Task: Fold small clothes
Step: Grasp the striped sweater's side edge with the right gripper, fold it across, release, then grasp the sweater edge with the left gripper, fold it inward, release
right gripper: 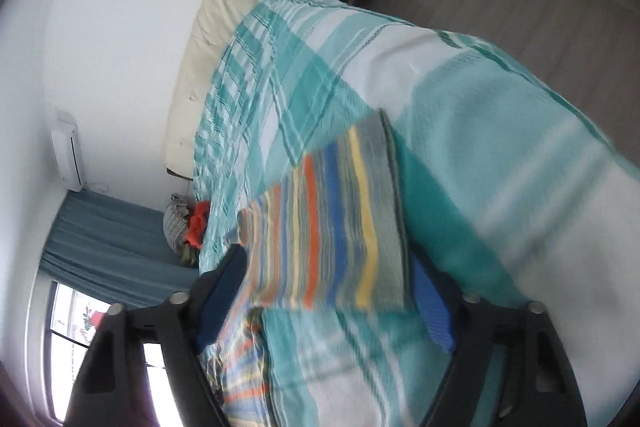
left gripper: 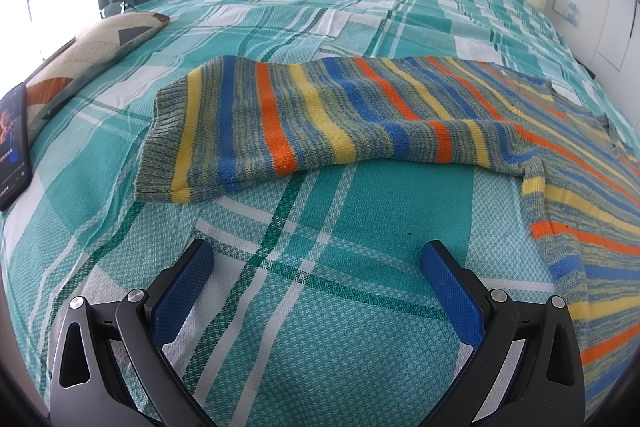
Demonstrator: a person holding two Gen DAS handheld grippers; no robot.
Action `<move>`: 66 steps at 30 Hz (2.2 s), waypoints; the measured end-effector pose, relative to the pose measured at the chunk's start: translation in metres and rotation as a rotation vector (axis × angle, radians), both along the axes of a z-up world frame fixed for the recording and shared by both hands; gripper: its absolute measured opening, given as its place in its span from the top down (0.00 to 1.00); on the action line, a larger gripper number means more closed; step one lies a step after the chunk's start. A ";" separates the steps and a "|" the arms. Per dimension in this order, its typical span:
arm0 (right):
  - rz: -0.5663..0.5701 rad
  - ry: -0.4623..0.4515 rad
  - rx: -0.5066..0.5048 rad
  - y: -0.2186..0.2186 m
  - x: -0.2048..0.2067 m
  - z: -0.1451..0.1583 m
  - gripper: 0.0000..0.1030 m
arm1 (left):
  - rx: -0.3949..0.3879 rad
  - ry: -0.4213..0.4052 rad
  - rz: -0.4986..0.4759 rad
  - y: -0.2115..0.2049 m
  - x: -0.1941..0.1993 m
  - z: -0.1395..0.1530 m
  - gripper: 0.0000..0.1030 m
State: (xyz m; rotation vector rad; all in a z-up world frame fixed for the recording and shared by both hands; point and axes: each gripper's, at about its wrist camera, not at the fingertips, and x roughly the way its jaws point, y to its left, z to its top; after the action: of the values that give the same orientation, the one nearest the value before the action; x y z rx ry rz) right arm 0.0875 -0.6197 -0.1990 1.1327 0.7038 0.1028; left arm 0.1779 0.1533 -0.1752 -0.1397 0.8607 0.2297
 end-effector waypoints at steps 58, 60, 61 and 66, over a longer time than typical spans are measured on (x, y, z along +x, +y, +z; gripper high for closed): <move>0.090 0.193 -1.081 0.164 0.037 0.010 0.01 | 0.014 0.008 0.003 0.000 0.003 -0.003 0.00; 0.091 0.197 -1.090 0.166 0.037 0.008 0.01 | 0.014 0.008 0.003 0.000 0.003 -0.002 0.00; 0.091 0.196 -1.088 0.166 0.036 0.008 0.01 | 0.009 0.008 0.004 0.000 0.003 -0.003 0.00; 0.093 0.193 -1.080 0.166 0.035 0.009 0.01 | -0.014 0.018 0.010 0.000 0.003 -0.005 0.00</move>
State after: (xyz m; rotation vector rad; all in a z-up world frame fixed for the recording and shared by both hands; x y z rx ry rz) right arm 0.1229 -0.4540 -0.1904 0.0723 0.8211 -0.2899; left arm 0.1812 0.1535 -0.1798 -0.1554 0.8797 0.2343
